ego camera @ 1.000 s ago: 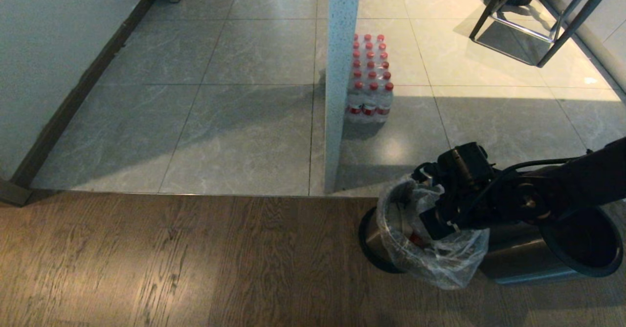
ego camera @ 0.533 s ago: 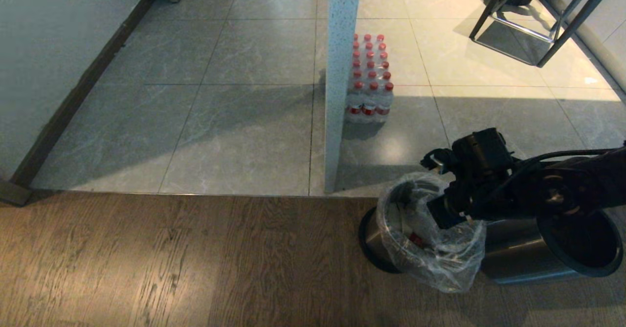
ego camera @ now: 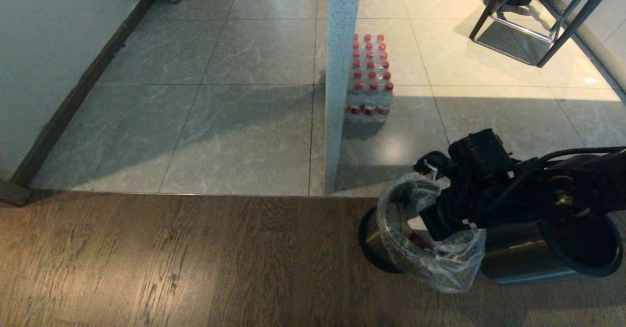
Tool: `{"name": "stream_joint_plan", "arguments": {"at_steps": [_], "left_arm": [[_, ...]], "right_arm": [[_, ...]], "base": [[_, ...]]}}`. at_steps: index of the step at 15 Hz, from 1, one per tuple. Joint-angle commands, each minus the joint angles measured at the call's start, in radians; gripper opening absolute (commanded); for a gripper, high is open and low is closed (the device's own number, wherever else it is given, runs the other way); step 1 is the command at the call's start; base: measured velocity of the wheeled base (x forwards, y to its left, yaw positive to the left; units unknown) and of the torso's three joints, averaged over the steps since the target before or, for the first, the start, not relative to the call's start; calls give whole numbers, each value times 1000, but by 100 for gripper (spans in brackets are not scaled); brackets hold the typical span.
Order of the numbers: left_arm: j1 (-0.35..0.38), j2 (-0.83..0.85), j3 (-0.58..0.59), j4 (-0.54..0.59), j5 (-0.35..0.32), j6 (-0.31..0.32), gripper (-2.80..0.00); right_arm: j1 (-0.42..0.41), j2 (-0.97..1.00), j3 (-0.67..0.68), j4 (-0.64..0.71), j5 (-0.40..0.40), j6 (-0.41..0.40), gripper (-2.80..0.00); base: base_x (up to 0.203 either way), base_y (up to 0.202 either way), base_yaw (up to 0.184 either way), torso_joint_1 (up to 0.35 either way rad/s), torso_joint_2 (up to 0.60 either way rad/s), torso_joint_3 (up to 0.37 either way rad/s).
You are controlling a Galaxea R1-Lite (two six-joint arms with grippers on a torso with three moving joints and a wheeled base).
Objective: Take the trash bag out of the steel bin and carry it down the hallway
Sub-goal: Pick up the trash bag
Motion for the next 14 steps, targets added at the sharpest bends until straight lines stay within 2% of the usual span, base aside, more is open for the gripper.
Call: {"name": "stream_joint_plan", "arguments": {"at_steps": [1, 5, 9, 14], "left_arm": [[0, 0, 0, 0, 0, 0, -280], [0, 0, 0, 0, 0, 0, -280], [0, -2, 0, 0, 0, 0, -280], [0, 0, 0, 0, 0, 0, -280]], "right_arm": [[22, 58, -5, 4, 6, 3, 0], [47, 181, -60, 9, 8, 67, 0], [45, 253, -76, -20, 6, 61, 0], [4, 281, -83, -33, 3, 61, 0]], "base": [[0, 0, 0, 0, 0, 0], [0, 0, 0, 0, 0, 0], [0, 0, 0, 0, 0, 0], [0, 0, 0, 0, 0, 0]]}}
